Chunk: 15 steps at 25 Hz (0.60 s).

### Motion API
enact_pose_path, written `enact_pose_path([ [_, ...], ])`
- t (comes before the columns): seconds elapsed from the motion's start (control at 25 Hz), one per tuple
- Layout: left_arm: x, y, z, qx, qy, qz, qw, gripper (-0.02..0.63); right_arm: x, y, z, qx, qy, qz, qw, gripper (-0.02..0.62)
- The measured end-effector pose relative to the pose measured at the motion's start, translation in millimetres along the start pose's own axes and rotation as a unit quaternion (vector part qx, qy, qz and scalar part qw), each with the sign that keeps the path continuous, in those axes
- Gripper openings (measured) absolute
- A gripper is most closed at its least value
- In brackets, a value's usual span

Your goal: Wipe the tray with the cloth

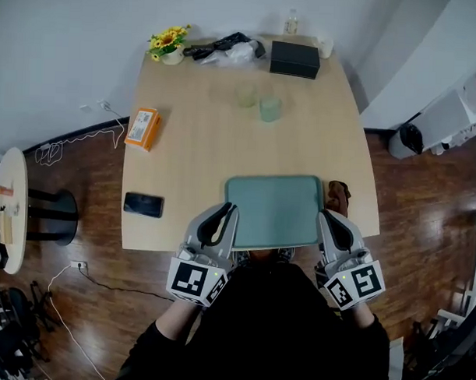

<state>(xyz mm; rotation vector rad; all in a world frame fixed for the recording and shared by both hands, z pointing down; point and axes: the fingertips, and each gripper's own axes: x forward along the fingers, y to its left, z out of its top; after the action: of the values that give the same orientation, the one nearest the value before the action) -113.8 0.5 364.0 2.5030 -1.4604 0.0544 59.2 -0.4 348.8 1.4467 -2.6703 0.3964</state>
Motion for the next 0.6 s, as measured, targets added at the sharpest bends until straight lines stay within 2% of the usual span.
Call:
enact_pose_path([
  [0.16, 9.3, 3.0, 4.0, -0.003, 0.002, 0.021, 0.9998, 0.017, 24.2, -2.8, 9.5, -0.007, 0.0, 0.034, 0.999, 0.002],
  [0.28, 21.8, 8.5, -1.6, 0.017, 0.014, 0.035, 0.9991, 0.02, 40.3, -16.7, 13.1, -0.024, 0.001, 0.038, 0.999, 0.009],
  [0.36, 36.5, 19.5, -21.7, 0.023, 0.044, 0.04, 0.9979, 0.069, 50.7, -42.3, 3.3, -0.044, 0.013, 0.016, 0.999, 0.113],
  [0.4, 44.8, 26.9, -37.9, 0.017, 0.068, 0.041, 0.9967, 0.131, 55.2, -60.2, -8.0, -0.054, 0.028, 0.0, 0.998, 0.159],
  [0.52, 63.1, 51.5, -96.5, -0.018, 0.149, 0.047, 0.9876, 0.252, 60.6, -120.5, -66.0, -0.065, 0.1, -0.048, 0.992, 0.246],
  [0.6, 68.5, 66.1, -135.7, -0.033, 0.199, 0.053, 0.978, 0.276, 58.5, -155.5, -110.0, -0.056, 0.153, -0.07, 0.984, 0.284],
])
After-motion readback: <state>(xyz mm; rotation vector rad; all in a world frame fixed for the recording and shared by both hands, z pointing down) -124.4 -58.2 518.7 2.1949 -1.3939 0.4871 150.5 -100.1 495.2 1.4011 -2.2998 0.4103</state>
